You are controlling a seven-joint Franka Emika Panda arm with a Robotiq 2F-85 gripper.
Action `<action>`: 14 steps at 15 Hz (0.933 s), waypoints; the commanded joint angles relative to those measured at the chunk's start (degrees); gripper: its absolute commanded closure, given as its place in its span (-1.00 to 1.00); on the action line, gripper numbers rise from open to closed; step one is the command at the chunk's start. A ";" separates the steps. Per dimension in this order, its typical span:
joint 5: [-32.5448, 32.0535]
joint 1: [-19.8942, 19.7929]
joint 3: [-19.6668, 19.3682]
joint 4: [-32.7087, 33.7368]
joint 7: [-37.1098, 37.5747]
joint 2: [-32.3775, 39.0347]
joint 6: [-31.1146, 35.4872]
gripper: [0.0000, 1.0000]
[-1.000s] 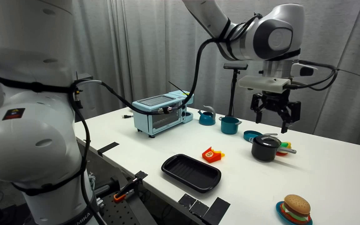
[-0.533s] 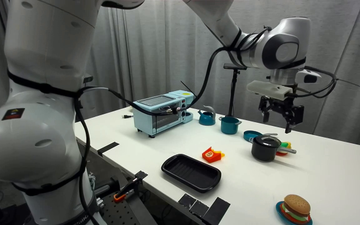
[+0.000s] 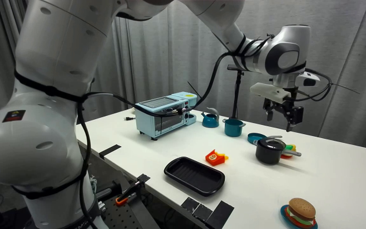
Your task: Remove the lid from the pot and put it on the table
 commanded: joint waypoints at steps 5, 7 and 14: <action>0.14 0.03 -0.08 0.53 0.18 0.28 -0.06 -1.00; 0.14 0.03 -0.08 0.53 0.19 0.28 -0.06 -1.00; 1.45 1.09 1.63 2.94 1.18 2.68 -0.56 -1.00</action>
